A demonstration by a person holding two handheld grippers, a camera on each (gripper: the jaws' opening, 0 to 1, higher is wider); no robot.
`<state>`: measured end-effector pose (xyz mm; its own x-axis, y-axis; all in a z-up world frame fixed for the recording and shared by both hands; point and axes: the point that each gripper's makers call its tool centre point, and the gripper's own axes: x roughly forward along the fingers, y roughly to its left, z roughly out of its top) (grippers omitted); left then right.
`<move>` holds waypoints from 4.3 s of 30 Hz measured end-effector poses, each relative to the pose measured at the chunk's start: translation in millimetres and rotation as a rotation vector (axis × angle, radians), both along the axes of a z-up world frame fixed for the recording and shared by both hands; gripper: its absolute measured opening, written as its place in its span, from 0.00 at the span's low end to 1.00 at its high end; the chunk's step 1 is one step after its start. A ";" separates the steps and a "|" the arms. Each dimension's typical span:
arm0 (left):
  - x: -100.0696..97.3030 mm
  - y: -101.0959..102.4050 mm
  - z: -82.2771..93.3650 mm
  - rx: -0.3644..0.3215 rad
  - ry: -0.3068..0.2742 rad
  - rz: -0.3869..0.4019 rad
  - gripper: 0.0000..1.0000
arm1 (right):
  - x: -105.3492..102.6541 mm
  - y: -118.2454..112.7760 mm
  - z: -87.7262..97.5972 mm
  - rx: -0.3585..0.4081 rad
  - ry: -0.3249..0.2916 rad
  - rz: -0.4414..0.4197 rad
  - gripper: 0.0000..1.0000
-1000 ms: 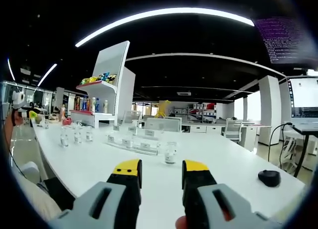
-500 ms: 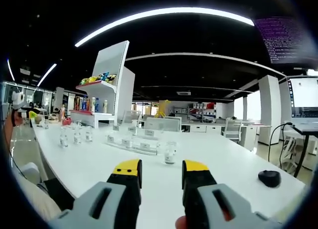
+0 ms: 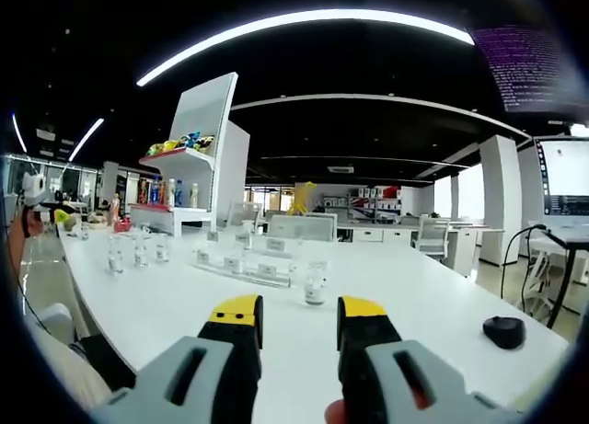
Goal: Identify the label on the chemical reagent bottle, grasp the chemical reagent bottle, and place it in the designated position on the reagent rack
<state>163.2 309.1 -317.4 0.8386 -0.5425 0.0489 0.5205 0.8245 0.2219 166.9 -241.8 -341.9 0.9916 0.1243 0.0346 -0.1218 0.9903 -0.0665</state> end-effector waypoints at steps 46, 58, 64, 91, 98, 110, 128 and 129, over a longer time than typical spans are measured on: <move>20.0 -1.4 -28.0 0.034 0.099 -0.013 0.29 | 77.3 27.4 -1.6 0.003 0.073 0.092 0.32; 30.0 -2.5 -36.7 0.049 0.123 -0.005 0.29 | 126.7 24.6 -5.4 -0.062 0.083 0.069 0.32; 30.9 -1.1 -33.0 0.048 0.113 -0.002 0.29 | 146.1 25.3 -1.4 -0.056 0.068 0.070 0.32; 31.5 0.2 -32.9 0.056 0.108 0.003 0.29 | 181.8 18.7 -21.0 -0.081 0.134 0.048 0.32; 32.2 1.0 -34.0 0.053 0.111 0.005 0.29 | 186.1 19.1 -26.6 -0.074 0.148 0.042 0.32; 32.7 2.4 -35.2 0.053 0.113 0.008 0.29 | 201.6 15.0 -39.9 -0.075 0.163 0.005 0.32; 34.9 4.9 -37.6 0.051 0.118 0.014 0.29 | 222.0 11.0 -58.6 -0.076 0.204 -0.009 0.31; 35.1 5.0 -38.0 0.052 0.119 0.014 0.29 | 222.6 10.6 -58.7 -0.076 0.204 -0.011 0.31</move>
<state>198.3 314.1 -355.4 0.8445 -0.5297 -0.0794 0.5340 0.8212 0.2014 389.5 -231.2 -400.6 0.9784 0.1076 -0.1762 -0.1293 0.9848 -0.1162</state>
